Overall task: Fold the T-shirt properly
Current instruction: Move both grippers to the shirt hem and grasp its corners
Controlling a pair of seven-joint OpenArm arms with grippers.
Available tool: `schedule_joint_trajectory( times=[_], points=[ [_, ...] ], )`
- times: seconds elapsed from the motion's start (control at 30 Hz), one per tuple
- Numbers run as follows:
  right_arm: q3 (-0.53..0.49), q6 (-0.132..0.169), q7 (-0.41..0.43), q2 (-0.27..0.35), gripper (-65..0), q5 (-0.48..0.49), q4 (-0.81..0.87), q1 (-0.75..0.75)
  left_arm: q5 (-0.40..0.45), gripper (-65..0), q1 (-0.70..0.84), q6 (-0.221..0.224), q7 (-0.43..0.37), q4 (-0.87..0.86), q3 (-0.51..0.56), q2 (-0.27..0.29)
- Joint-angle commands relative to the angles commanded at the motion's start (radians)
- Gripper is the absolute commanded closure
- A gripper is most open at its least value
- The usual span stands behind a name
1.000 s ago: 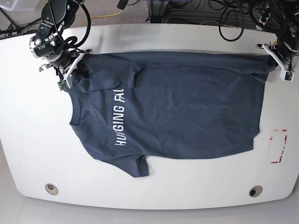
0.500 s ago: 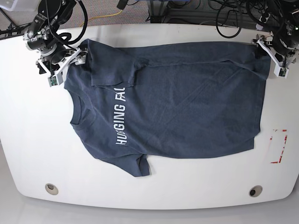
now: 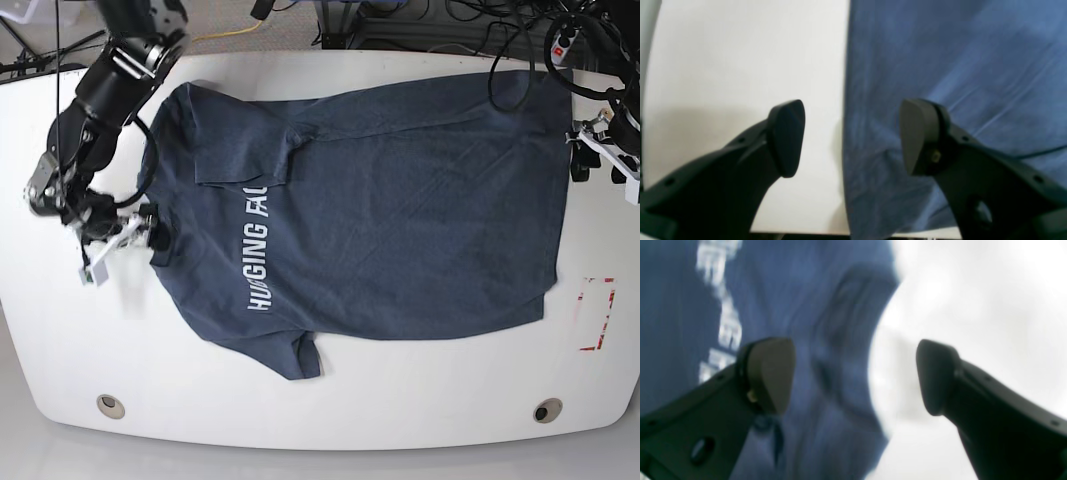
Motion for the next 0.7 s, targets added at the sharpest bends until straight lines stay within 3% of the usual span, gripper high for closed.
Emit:
schedule_joint_trajectory(
  times=[0.23,0.43,0.7],
  points=[
    [-0.195,0.000,0.299,0.114,-53.3,0.003,-0.462,0.215,0.000,-41.4,-0.002,0.005,0.000,-0.003,0.002,0.000],
    [-0.313,0.000,0.496,0.115,-53.3,0.002,-0.640,0.276,0.000,-41.4,-0.006,0.005,0.000,-0.005,-0.003,0.000],
    [-0.359,0.000,0.611,0.069,-53.1,0.002,-0.715,0.261,0.002,-41.4,-0.011,0.006,0.000,-0.005,-0.002,-0.002]
  ],
)
